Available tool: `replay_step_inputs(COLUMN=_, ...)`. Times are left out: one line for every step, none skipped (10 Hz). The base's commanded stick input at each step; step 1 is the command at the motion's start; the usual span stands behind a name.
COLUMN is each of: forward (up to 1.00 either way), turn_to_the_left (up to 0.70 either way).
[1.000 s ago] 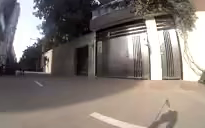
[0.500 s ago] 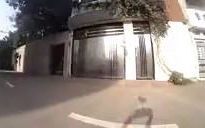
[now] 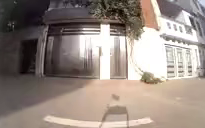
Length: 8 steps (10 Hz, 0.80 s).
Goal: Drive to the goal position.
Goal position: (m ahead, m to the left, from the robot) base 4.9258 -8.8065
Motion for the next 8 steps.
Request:
replay_step_inputs(forward=0.0, turn_to_the_left=-0.85)
replay_step_inputs(forward=0.0, turn_to_the_left=-0.85)
replay_step_inputs(forward=0.0, turn_to_the_left=-0.85)
replay_step_inputs(forward=0.0, turn_to_the_left=-0.85)
replay_step_inputs(forward=0.0, turn_to_the_left=-0.85)
replay_step_inputs(forward=0.0, turn_to_the_left=-0.85)
replay_step_inputs(forward=0.0, turn_to_the_left=-0.85)
replay_step_inputs(forward=0.0, turn_to_the_left=-0.85)
